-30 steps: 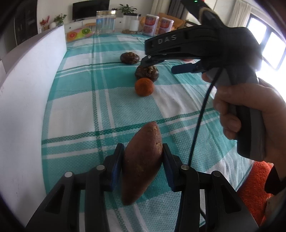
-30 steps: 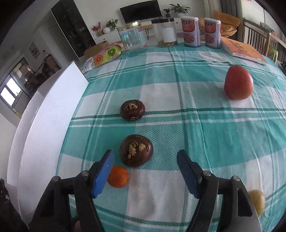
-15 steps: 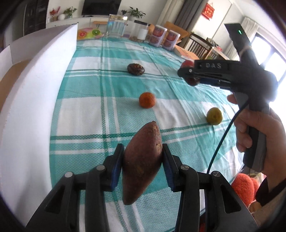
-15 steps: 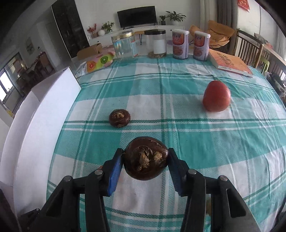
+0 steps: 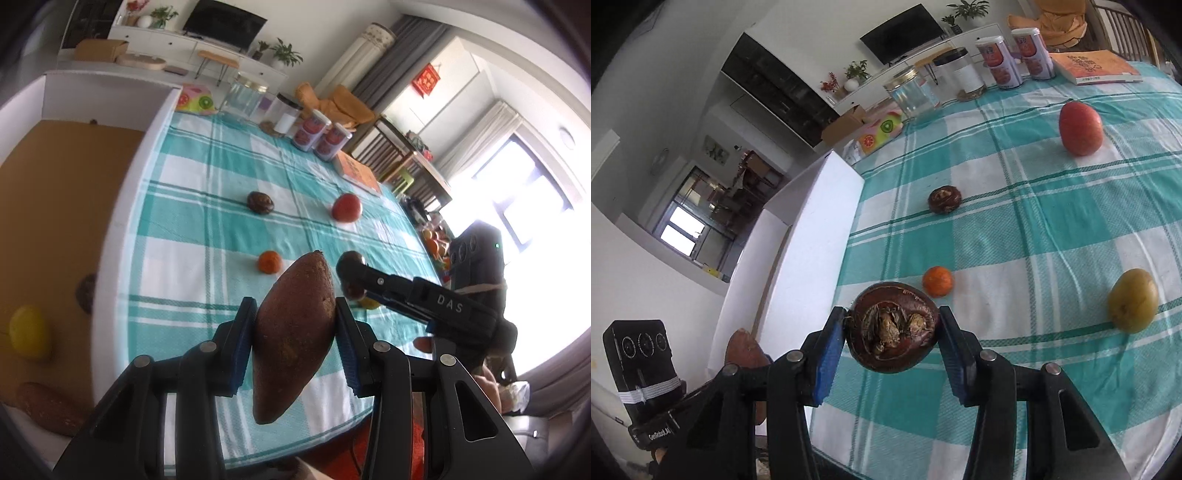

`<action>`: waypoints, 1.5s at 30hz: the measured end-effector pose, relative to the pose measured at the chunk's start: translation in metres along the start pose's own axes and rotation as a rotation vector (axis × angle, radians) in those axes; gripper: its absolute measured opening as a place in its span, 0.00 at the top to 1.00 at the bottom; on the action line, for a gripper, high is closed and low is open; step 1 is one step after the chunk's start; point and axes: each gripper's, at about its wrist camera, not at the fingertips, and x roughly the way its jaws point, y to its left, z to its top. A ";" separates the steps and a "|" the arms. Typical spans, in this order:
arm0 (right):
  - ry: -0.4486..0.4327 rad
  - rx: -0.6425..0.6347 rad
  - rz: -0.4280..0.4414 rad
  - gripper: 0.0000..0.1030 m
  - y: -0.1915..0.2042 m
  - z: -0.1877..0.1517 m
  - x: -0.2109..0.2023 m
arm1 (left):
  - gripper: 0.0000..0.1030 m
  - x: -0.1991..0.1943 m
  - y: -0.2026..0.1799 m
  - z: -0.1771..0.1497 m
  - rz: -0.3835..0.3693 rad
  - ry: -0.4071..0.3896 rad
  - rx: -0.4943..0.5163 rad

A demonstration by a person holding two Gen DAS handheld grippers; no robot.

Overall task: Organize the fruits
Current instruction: 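Carry both items over the cardboard box and open both tools, then move both tools back over the table toward the tangerine and grapefruit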

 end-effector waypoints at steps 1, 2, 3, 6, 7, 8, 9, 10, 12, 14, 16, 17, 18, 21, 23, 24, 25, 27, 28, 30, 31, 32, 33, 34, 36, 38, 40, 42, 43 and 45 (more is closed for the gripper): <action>0.004 -0.021 0.020 0.52 0.013 -0.001 0.002 | 0.58 -0.009 0.005 0.005 0.004 -0.020 -0.013; 0.008 -0.047 0.040 0.52 0.027 -0.002 0.004 | 0.58 -0.019 0.012 0.009 0.013 -0.042 -0.025; 0.013 -0.071 0.063 0.52 0.041 -0.004 0.006 | 0.58 -0.029 0.019 0.013 0.031 -0.068 -0.034; 0.039 -0.143 0.134 0.52 0.085 -0.010 0.017 | 0.58 -0.056 0.047 0.022 0.127 -0.134 -0.059; 0.053 -0.169 0.155 0.52 0.100 -0.012 0.023 | 0.58 -0.062 0.058 0.022 0.164 -0.147 -0.073; 0.072 -0.196 0.175 0.52 0.114 -0.016 0.030 | 0.58 -0.067 0.071 0.022 0.201 -0.153 -0.092; 0.091 -0.225 0.190 0.52 0.128 -0.019 0.038 | 0.58 -0.072 0.083 0.020 0.236 -0.155 -0.113; 0.113 -0.257 0.199 0.52 0.142 -0.023 0.047 | 0.58 -0.074 0.094 0.017 0.266 -0.151 -0.133; 0.157 -0.323 0.201 0.52 0.166 -0.033 0.067 | 0.58 -0.077 0.113 0.011 0.320 -0.137 -0.162; 0.193 -0.390 0.187 0.52 0.185 -0.046 0.087 | 0.58 -0.080 0.126 0.005 0.369 -0.126 -0.179; 0.235 -0.436 0.172 0.52 0.197 -0.059 0.106 | 0.58 -0.085 0.136 -0.001 0.415 -0.127 -0.190; 0.254 -0.454 0.166 0.52 0.200 -0.066 0.113 | 0.58 -0.086 0.140 -0.002 0.435 -0.129 -0.195; 0.269 -0.473 0.158 0.52 0.204 -0.074 0.119 | 0.58 -0.089 0.144 -0.004 0.453 -0.133 -0.199; 0.279 -0.537 0.086 0.51 0.210 -0.089 0.129 | 0.57 -0.088 0.150 -0.006 0.496 -0.141 -0.215; 0.248 -0.556 0.059 0.41 0.209 -0.091 0.123 | 0.49 -0.086 0.151 -0.004 0.488 -0.159 -0.227; 0.223 -0.552 0.070 0.38 0.205 -0.089 0.115 | 0.34 -0.086 0.148 -0.003 0.466 -0.174 -0.231; 0.198 -0.540 0.076 0.36 0.200 -0.085 0.106 | 0.25 -0.087 0.145 -0.001 0.451 -0.191 -0.232; 0.138 -0.513 0.054 0.24 0.184 -0.075 0.083 | 0.11 -0.087 0.131 0.003 0.437 -0.238 -0.215; 0.108 -0.504 0.041 0.22 0.175 -0.070 0.072 | 0.11 -0.086 0.122 0.005 0.430 -0.254 -0.198; 0.058 -0.488 -0.006 0.17 0.152 -0.063 0.044 | 0.11 -0.082 0.103 0.010 0.405 -0.267 -0.149; 0.037 -0.480 -0.044 0.16 0.140 -0.061 0.030 | 0.11 -0.077 0.092 0.011 0.392 -0.267 -0.123; 0.023 -0.470 -0.092 0.15 0.125 -0.060 0.016 | 0.11 -0.072 0.081 0.012 0.374 -0.262 -0.097; 0.022 -0.458 -0.151 0.13 0.109 -0.059 0.006 | 0.11 -0.064 0.068 0.011 0.349 -0.250 -0.070; 0.035 -0.450 -0.217 0.13 0.092 -0.057 -0.005 | 0.11 -0.054 0.056 0.011 0.317 -0.230 -0.043; 0.079 -0.467 -0.392 0.13 0.062 -0.054 -0.029 | 0.11 -0.035 0.030 0.008 0.249 -0.178 0.013; 0.122 -0.516 -0.643 0.13 0.035 -0.049 -0.059 | 0.11 -0.013 0.005 0.004 0.192 -0.124 0.068; 0.200 -0.571 -0.915 0.08 0.009 -0.046 -0.079 | 0.11 0.011 -0.018 -0.002 0.149 -0.071 0.116; 0.253 -0.593 -1.062 0.06 -0.013 -0.048 -0.094 | 0.11 0.033 -0.037 -0.008 0.120 -0.027 0.150; 0.239 -0.571 -1.055 0.06 -0.020 -0.048 -0.100 | 0.11 0.045 -0.044 -0.010 0.113 -0.012 0.166; 0.157 -0.446 -0.902 0.05 -0.034 -0.048 -0.111 | 0.11 0.066 -0.054 -0.016 0.129 0.003 0.194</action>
